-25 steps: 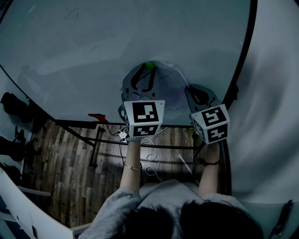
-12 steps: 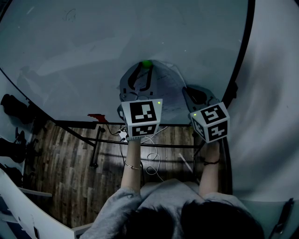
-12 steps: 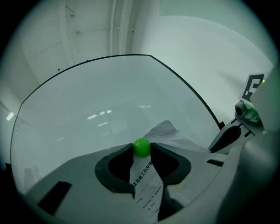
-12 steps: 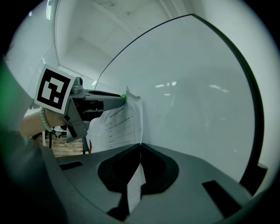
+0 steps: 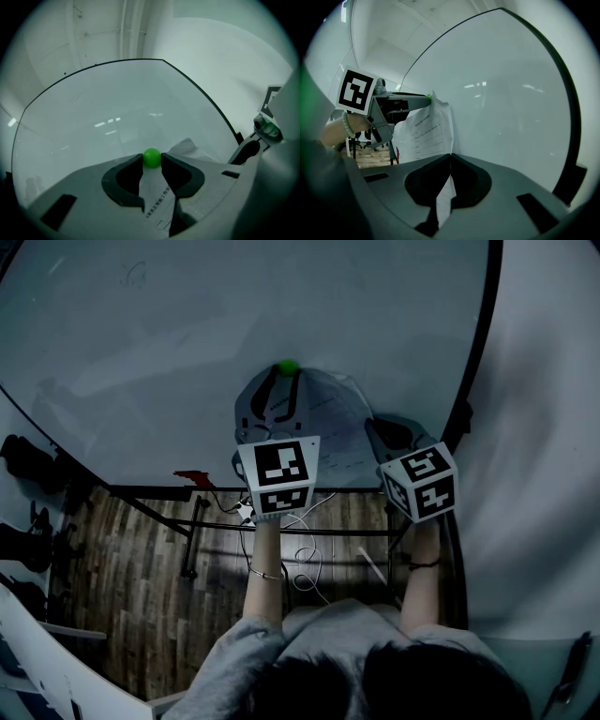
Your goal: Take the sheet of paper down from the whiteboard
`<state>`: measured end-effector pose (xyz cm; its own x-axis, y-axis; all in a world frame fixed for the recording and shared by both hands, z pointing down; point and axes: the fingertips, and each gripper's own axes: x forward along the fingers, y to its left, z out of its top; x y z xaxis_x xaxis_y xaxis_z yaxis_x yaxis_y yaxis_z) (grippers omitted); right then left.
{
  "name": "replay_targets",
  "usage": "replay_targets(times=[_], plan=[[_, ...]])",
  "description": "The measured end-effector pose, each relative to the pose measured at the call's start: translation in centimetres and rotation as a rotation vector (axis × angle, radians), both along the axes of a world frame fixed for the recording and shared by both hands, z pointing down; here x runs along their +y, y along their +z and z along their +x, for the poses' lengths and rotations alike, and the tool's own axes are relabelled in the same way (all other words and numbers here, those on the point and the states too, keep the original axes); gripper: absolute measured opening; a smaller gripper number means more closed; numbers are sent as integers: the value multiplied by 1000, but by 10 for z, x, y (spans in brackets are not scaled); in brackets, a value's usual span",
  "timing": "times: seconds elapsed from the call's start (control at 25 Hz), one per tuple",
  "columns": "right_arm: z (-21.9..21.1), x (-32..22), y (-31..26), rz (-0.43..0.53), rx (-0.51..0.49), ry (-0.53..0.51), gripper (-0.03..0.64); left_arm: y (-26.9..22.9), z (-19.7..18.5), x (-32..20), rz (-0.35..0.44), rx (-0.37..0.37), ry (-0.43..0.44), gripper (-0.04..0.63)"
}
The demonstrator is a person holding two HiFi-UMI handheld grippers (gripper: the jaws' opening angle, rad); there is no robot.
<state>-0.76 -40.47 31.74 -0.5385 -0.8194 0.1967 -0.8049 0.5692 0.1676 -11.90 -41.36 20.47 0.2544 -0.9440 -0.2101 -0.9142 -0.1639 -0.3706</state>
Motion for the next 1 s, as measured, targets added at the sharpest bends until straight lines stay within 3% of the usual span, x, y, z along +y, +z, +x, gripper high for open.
replay_targets(times=[1.0], plan=[[14,8,11,-32,-2,27,2,5,3,1,0,3,20,132]])
